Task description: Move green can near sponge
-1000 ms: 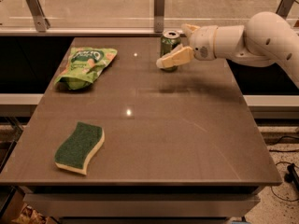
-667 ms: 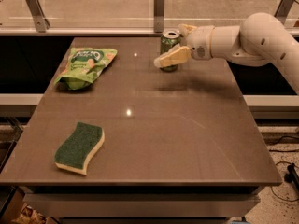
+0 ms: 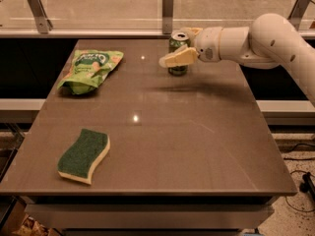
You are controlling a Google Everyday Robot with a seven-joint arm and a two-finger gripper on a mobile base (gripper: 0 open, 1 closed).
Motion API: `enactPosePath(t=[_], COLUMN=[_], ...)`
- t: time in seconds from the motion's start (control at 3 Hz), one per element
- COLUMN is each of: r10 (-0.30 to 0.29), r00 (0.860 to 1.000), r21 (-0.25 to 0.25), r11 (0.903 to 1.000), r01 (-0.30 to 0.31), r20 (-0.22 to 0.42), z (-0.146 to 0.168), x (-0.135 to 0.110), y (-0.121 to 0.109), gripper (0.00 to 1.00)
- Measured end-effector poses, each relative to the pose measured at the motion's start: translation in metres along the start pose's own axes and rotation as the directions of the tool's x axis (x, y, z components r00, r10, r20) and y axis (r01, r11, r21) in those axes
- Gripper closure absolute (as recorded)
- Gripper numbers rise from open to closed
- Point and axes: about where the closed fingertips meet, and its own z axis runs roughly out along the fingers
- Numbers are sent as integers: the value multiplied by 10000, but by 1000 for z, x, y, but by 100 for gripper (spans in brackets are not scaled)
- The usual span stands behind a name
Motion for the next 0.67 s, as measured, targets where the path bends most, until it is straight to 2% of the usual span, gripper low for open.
enactPosePath(t=[0.67], r10=[1], r00=[10000], r21=[-95], r11=[10000], r01=[-1], r20=[12], z=[5], x=[-1], y=[3], gripper=[62])
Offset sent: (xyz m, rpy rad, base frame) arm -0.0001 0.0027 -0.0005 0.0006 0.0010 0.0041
